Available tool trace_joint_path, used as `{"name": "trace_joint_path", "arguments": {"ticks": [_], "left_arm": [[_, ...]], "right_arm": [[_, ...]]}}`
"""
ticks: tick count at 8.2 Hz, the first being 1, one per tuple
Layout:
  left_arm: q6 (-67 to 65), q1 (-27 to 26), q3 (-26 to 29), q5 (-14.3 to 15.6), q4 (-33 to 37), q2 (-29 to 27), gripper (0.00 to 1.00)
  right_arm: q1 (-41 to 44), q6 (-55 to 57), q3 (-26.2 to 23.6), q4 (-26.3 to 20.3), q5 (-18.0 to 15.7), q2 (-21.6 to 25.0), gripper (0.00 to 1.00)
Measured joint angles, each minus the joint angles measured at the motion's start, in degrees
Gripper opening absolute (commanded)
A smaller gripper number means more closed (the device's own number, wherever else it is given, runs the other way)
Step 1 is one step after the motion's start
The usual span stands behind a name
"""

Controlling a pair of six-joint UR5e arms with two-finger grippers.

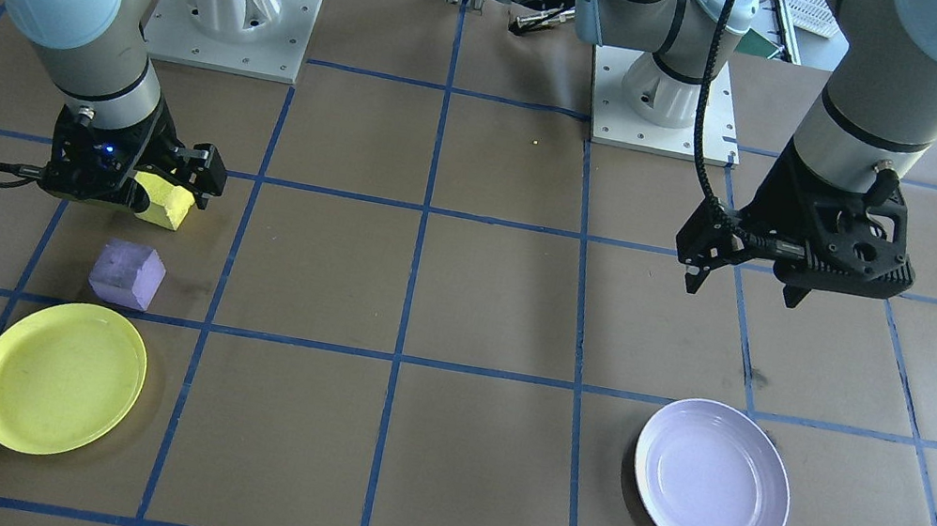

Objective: Sort blocks by color into plates

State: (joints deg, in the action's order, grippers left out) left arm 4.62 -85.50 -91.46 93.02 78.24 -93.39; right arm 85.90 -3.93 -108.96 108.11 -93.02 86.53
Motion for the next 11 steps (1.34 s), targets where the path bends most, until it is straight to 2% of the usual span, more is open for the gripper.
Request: {"name": "trace_joint_path", "arguments": {"ticks": [1,3,6,7,9,11], "left_arm": [[0.0,0.0,-0.8,0.1,-0.1,0.2,1.0],[-0.1,0.2,-1.9,0.2,-0.3,0.6,1.0],[-0.3,0.2,-2.2,0.0,-0.6,0.2,1.0],[0.0,0.2,-2.3,0.0,-0.7,0.1,1.0],[0.3,0.2,-2.3,0.2,-0.8,0.2,1.0],[0.6,0.3,-2.3,0.2,-1.3,-0.1,1.0]], "right_arm": [[-2.6,-2.1,-4.4,3.7,-0.2,0.2,0.99],[-6.4,-3.5,-9.9,6.4,-0.2,0.2,0.99],[-7.6,-3.6,-13.5,9.6,-1.2,-1.9,0.98],[-7.9,-3.8,-13.7,9.9,-1.5,-2.9,0.9],[-8.6,-4.2,-14.1,10.1,-2.0,-4.7,0.0],[-8.9,-4.2,-13.5,10.4,-2.4,-5.4,0.0]]}}
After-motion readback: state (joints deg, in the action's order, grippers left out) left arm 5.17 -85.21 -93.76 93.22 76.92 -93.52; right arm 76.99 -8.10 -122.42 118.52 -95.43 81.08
